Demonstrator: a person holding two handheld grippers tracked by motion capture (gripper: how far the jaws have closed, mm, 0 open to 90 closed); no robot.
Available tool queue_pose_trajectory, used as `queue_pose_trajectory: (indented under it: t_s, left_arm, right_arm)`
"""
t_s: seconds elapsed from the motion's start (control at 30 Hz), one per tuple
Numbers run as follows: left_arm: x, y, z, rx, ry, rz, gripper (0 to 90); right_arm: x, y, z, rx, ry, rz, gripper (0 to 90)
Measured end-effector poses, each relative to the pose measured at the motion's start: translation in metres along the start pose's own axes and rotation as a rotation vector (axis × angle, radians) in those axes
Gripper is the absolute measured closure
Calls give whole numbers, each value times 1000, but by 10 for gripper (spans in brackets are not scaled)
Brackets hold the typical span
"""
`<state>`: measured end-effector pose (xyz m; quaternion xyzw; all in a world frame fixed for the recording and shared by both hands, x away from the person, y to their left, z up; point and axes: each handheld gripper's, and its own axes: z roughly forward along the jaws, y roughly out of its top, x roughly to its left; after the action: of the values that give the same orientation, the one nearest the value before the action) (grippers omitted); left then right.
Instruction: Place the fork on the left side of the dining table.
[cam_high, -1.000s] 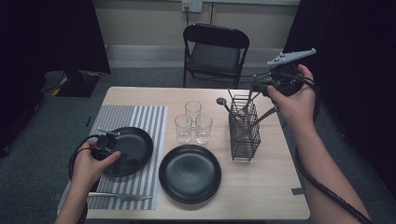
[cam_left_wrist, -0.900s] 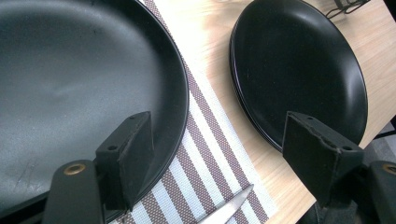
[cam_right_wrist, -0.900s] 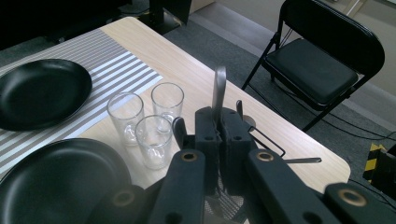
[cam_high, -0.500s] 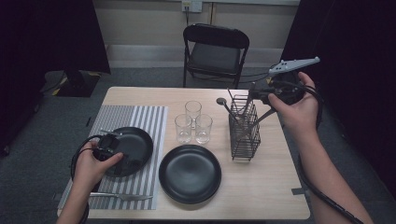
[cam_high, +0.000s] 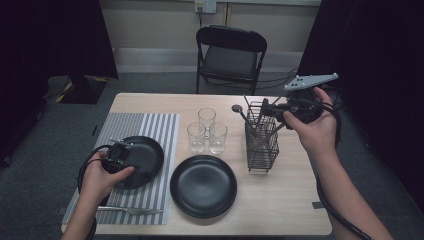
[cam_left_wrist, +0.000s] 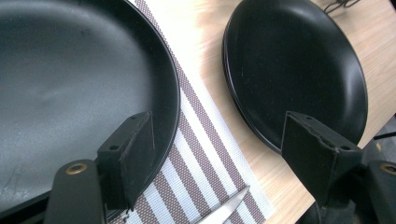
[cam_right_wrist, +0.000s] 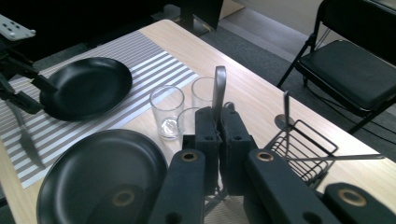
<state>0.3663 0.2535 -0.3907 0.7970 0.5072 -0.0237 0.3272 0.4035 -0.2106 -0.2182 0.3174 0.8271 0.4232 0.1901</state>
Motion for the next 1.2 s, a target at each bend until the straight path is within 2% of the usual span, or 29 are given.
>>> queue_pose_trajectory:
  t_s: [0.23, 0.33, 0.37, 0.67, 0.8, 0.93, 1.2]
  left_arm:
    - [-4, 2, -1, -10, -8, 7, 272]
    - [-7, 4, 0, -7, -13, 29, 290]
    - [-9, 5, 1, -17, -19, 22, 296]
    - [-26, 12, 8, -1, -33, 74, 311]
    - [-36, 14, 17, 38, -38, 114, 311]
    - [-45, 16, 23, 44, -46, 139, 315]
    - [-57, 26, 33, 8, -88, 145, 351]
  right_arm:
    - [5, -9, 7, 6, 24, 2, 876]
    - [7, -13, 10, 6, 35, 10, 876]
    - [8, -13, 11, 5, 40, 8, 876]
    - [15, -10, 11, -8, 58, 0, 876]
    - [18, -13, 14, -11, 71, 0, 876]
    - [21, -17, 20, -2, 88, -2, 876]
    - [27, -20, 28, 0, 107, -6, 876]
